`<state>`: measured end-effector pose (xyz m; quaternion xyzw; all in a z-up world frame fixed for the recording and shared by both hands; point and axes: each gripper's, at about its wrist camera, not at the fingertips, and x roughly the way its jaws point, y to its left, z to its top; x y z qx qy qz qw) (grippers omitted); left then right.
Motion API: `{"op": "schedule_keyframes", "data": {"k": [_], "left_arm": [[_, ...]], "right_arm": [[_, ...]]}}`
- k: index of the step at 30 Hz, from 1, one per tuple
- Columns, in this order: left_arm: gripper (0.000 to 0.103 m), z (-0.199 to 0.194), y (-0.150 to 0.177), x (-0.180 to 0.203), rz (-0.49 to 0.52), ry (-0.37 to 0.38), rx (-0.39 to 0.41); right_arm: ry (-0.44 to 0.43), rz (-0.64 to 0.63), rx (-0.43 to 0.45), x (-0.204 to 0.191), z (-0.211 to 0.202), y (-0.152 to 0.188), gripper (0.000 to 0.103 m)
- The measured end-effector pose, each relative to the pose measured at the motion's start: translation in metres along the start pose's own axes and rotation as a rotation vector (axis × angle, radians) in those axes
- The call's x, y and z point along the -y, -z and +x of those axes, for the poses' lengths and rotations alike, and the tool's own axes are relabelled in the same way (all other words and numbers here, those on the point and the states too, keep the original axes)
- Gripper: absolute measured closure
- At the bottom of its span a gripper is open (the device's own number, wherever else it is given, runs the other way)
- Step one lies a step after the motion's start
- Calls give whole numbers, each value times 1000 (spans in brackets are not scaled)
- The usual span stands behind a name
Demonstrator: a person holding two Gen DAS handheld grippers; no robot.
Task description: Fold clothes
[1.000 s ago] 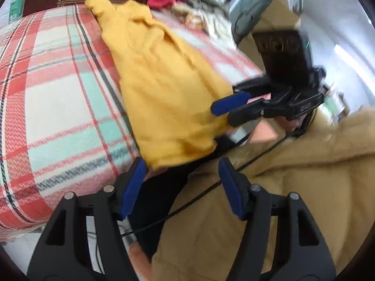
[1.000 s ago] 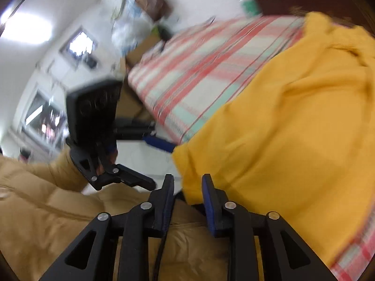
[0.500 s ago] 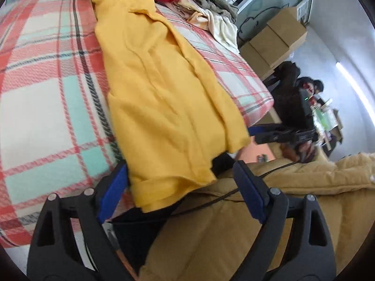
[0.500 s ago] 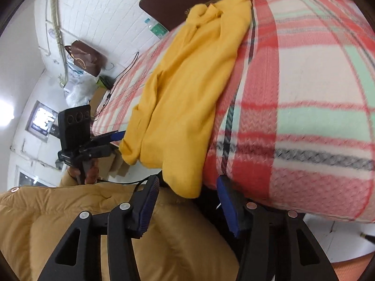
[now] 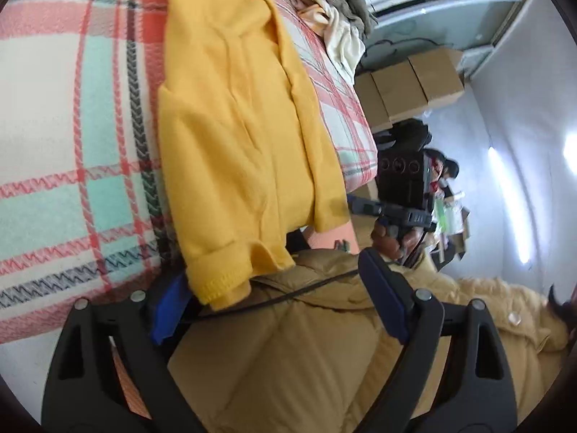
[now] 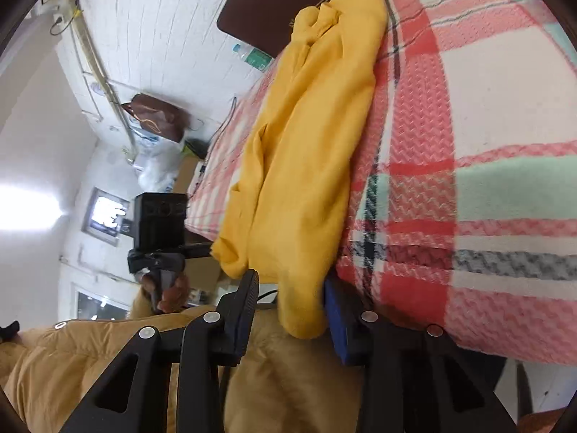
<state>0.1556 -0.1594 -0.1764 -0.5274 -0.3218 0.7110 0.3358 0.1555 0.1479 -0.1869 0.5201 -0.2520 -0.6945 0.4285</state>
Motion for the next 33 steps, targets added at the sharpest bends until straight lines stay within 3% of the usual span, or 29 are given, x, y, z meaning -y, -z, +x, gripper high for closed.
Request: {"op": "schedule_keyframes", "data": {"k": [3, 4, 6, 9, 11, 15, 20, 27, 33], "left_arm": [[14, 4, 0, 8, 20, -34, -10], [15, 6, 0, 11, 21, -40, -9], [36, 10, -3, 12, -9, -24, -11], [65, 13, -7, 11, -51, -35, -15], [74, 10, -10, 12, -75, 7, -5], [75, -4, -26, 21, -93, 118, 35], [75, -20, -61, 22, -121, 194, 107], [75, -26, -131, 20, -84, 173, 167], [75, -21, -179, -8, -131, 129, 198]], "right_arm": [[13, -41, -31, -7, 10, 0, 68], [22, -45, -38, -6, 13, -1, 75], [43, -52, -38, -5, 12, -3, 90], [26, -56, -11, -6, 1, -8, 92], [0, -68, 20, -13, -8, -13, 93], [-51, -78, 63, -21, -22, -27, 93], [-98, -59, 102, -27, -27, -62, 93], [-86, -21, 128, -19, -25, -131, 93], [-56, 70, 131, 10, -13, -186, 90]]}}
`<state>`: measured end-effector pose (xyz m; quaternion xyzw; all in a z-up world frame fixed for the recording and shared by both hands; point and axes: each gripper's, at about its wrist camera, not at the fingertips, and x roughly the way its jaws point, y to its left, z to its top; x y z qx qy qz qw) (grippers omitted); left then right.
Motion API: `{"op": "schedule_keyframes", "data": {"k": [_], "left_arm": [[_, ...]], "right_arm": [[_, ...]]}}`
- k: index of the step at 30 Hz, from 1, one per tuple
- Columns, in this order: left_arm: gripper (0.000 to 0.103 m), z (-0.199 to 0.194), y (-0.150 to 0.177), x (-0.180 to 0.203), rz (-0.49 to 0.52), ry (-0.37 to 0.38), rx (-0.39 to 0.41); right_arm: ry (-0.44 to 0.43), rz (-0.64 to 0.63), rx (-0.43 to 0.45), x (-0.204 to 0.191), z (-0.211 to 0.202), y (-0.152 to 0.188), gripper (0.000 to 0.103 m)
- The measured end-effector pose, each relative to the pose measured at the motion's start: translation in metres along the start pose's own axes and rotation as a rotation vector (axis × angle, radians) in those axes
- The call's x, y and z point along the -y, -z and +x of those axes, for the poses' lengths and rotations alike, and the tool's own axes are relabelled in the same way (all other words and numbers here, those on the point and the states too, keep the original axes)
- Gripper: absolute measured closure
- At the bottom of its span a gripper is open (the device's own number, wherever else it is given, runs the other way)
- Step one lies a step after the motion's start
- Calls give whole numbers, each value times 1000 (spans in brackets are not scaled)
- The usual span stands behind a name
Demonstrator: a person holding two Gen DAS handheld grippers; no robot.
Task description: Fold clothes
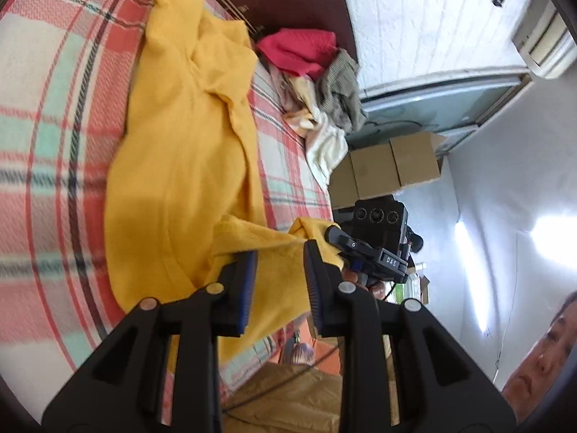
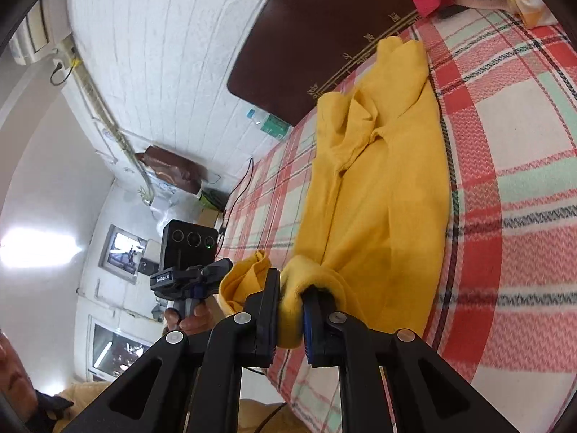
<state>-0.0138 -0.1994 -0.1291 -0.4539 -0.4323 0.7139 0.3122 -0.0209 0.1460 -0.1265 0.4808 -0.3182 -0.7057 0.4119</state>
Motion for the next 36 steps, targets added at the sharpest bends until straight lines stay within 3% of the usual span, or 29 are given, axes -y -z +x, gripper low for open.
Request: {"op": "schedule_keyframes", "data": {"k": [5, 9, 10, 11, 12, 14, 17, 21, 24, 26, 29, 31, 36], "left_arm": [[75, -1, -24, -10, 24, -73, 51], [74, -5, -32, -5, 88, -127, 91], [74, -6, -33, -2, 105, -138, 101], [69, -9, -32, 1, 123, -154, 111], [56, -12, -30, 7, 156, -170, 121], [42, -16, -24, 18, 220, -207, 135], [42, -16, -3, 43, 401, -265, 117], [42, 9, 16, 56, 569, -332, 22], [42, 31, 5, 33, 543, -394, -54], [42, 39, -8, 14, 500, -430, -72], [42, 39, -24, 1, 470, -465, -45], [42, 38, -30, -1, 471, -490, -23], [42, 24, -23, 12, 505, -528, 37]], "right_arm": [[72, 67, -31, 27, 20, -26, 87], [100, 87, -6, 36, 23, -39, 61], [107, 83, 3, 36, 21, -40, 59], [114, 78, 12, 36, 20, -42, 59], [127, 62, 18, 34, 18, -42, 59], [167, 2, 24, 25, 15, -39, 59], [229, -100, 29, 9, 10, -34, 59], [271, -343, -30, -29, 25, -13, 59], [274, -466, -103, -44, 48, -2, 60], [328, -467, -130, -34, 65, -9, 61], [407, -411, -131, -9, 78, -27, 67], [409, -373, -122, 6, 79, -35, 74], [421, -396, -105, 0, 67, -28, 71]]}}
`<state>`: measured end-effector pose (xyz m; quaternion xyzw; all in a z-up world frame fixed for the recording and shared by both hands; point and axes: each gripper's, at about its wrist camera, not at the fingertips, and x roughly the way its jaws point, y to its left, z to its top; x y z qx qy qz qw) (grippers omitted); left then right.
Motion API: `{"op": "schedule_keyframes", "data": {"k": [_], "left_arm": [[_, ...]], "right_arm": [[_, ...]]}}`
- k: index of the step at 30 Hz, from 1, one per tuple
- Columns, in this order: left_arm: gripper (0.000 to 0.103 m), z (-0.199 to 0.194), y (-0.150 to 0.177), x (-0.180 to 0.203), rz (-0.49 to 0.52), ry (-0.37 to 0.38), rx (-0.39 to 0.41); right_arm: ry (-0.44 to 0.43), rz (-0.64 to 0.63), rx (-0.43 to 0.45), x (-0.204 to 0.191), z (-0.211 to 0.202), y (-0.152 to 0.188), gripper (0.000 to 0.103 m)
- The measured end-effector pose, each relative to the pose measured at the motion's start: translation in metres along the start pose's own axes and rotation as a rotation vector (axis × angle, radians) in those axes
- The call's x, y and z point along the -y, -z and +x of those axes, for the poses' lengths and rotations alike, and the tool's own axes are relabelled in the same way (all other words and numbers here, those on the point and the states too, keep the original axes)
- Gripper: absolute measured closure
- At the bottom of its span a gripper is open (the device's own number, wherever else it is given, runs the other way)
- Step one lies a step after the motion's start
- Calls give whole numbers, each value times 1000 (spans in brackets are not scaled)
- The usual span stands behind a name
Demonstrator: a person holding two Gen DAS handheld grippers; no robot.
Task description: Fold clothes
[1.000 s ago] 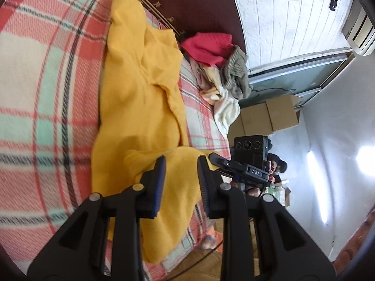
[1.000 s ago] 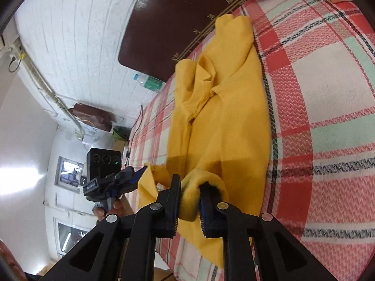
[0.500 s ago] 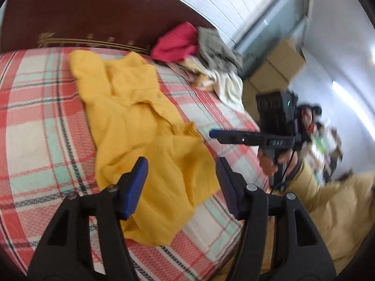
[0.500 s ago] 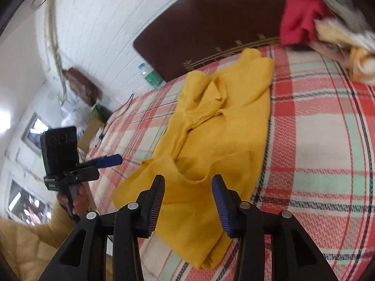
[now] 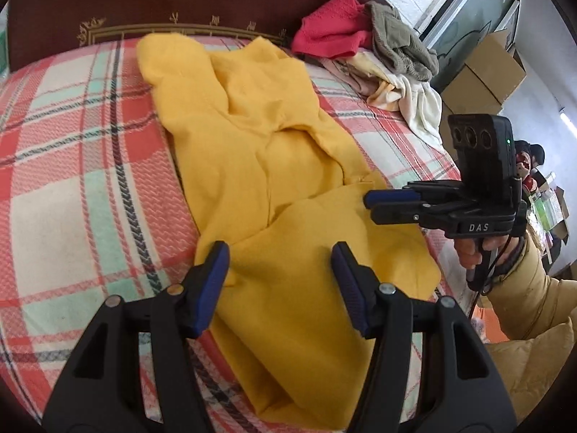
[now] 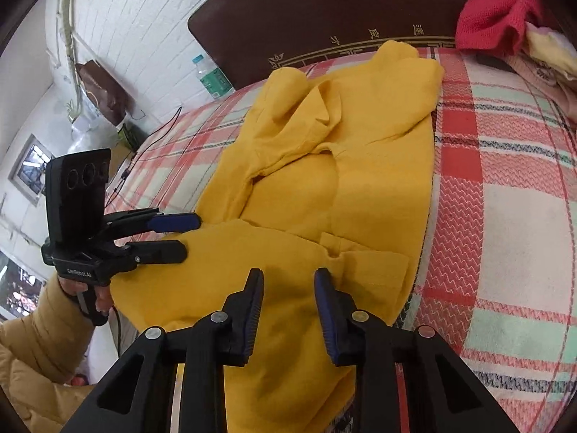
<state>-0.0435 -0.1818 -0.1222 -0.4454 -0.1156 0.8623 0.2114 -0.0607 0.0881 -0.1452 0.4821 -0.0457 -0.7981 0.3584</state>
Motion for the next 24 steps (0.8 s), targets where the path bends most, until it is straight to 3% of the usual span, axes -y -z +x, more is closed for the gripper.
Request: {"op": "schedule_keyframes", "data": {"k": [2, 5, 6, 7, 11, 16, 19, 22, 23, 24], "left_arm": [[42, -21, 3, 7, 6, -2, 44], [42, -44, 13, 34, 107, 7, 72], [40, -48, 17, 43, 142, 27, 68], [39, -48, 22, 53, 186, 31, 56], [36, -28, 46, 82, 355, -15, -37], [36, -4, 61, 78, 389, -64, -118], [36, 1, 62, 73, 395, -85, -141], [35, 6, 63, 71, 402, -91, -156], [34, 6, 63, 71, 398, -85, -160], [32, 7, 62, 70, 388, -75, -163]], "right_arm": [[33, -59, 21, -10, -16, 5, 64], [42, -179, 35, -33, -36, 18, 60], [49, -224, 28, -42, -40, 24, 54], [66, -274, 14, -52, -41, 32, 46], [144, -469, -49, -85, -35, 60, 42], [292, -686, -131, -101, -3, 92, 41], [384, -809, -116, -107, 9, 103, 38], [387, -810, -120, -106, 12, 97, 40], [388, -804, -123, -105, 13, 95, 47], [381, -780, -131, -102, 14, 91, 65]]}}
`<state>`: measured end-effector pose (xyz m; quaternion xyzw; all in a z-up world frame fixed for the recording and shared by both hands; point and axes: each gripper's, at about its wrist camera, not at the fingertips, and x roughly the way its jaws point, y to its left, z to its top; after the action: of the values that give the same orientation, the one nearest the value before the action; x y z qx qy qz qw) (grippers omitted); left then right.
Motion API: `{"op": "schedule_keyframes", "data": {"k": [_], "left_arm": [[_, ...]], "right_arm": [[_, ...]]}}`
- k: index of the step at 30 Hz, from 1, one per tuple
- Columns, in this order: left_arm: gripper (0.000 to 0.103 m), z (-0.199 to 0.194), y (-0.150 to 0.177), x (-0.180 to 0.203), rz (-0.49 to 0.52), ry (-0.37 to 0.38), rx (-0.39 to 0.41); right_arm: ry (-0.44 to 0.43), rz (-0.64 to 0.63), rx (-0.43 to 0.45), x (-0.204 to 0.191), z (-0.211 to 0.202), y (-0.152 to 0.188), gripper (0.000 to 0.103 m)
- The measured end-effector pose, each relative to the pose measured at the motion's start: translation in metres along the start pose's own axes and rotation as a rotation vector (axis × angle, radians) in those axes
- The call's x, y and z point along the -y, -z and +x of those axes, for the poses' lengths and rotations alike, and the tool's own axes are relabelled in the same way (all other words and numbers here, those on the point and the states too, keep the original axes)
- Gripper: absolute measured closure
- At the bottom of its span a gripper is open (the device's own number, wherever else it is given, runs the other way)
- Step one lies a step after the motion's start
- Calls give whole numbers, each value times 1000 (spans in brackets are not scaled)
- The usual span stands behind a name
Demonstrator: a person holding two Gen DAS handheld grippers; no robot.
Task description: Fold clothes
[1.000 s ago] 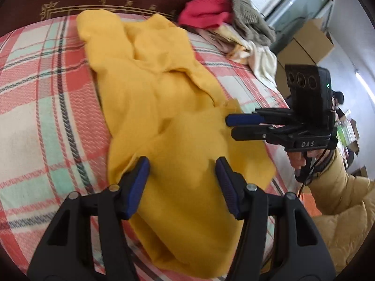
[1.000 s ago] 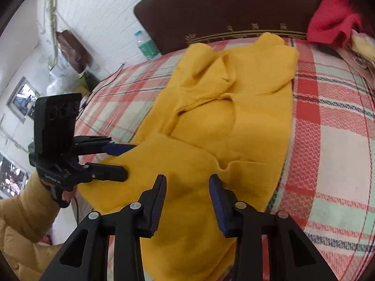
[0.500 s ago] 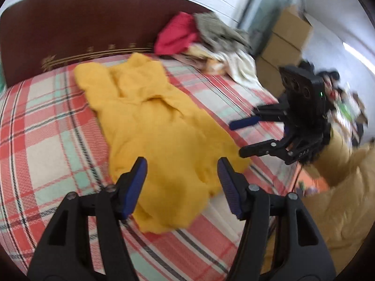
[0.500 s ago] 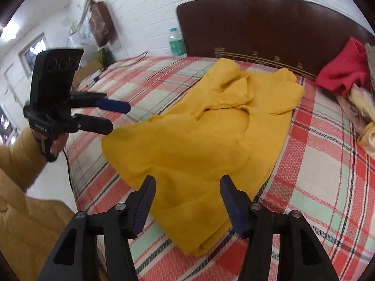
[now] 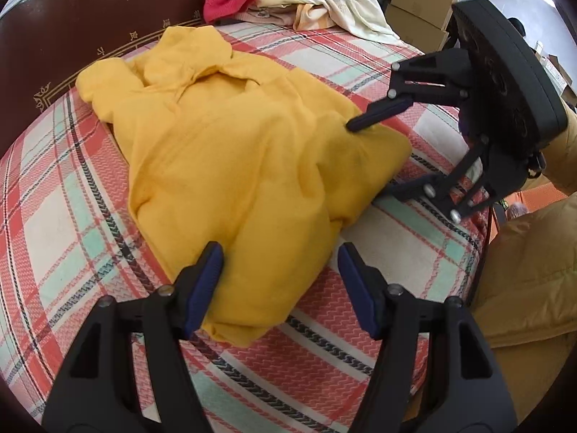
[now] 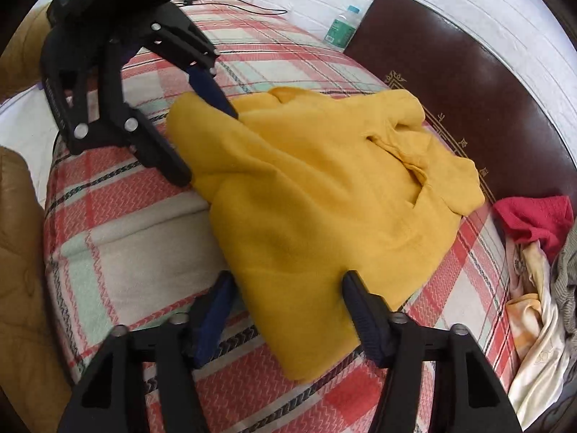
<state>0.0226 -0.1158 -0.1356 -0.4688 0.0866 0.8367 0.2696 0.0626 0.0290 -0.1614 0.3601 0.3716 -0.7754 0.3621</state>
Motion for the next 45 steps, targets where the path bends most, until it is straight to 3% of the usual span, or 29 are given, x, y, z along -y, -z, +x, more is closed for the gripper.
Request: {"op": "schedule_keyframes", "data": {"k": [4, 7, 11, 13, 15, 17, 19, 23, 28, 29, 30, 31, 35, 39, 45], "left_arm": [[32, -11, -3, 6, -8, 11, 21], [26, -11, -5, 23, 71, -25, 28], [26, 6, -9, 25, 100, -83, -11], [36, 12, -11, 16, 75, -112, -26], [53, 11, -13, 4, 38, -104, -27], [59, 8, -15, -6, 2, -89, -26], [61, 7, -17, -12, -17, -80, -30], [61, 9, -18, -11, -10, -85, -40], [61, 11, -20, -14, -13, -73, -42], [61, 10, -20, -14, -13, -72, -42], [61, 11, -20, -13, -10, -72, -46], [62, 9, -21, -12, -9, -68, -46], [73, -6, -23, -9, -12, -33, -35], [75, -35, -21, 2, 19, -6, -27], [75, -71, -4, 31, 84, 29, -43]], "right_arm": [[-150, 241, 15, 40, -7, -3, 88], [-250, 392, 80, 70, -22, -4, 91], [-305, 467, 106, 87, -30, -6, 92], [-307, 467, 102, 90, -30, -7, 92], [-285, 446, 96, 87, -29, -6, 90], [-256, 397, 86, 78, -29, -5, 85], [-234, 337, 73, 66, -27, -3, 66], [-201, 224, 51, 42, -21, 1, 64], [-49, 93, 25, 23, -2, 4, 68], [-58, 112, 28, 27, -2, 3, 75], [-75, 143, 36, 34, -4, 2, 88], [-91, 174, 44, 40, -6, 2, 91], [-173, 269, 90, 58, -29, -1, 94], [-254, 328, 136, 66, -56, -2, 95], [-344, 297, 158, 43, -91, -1, 96]]}}
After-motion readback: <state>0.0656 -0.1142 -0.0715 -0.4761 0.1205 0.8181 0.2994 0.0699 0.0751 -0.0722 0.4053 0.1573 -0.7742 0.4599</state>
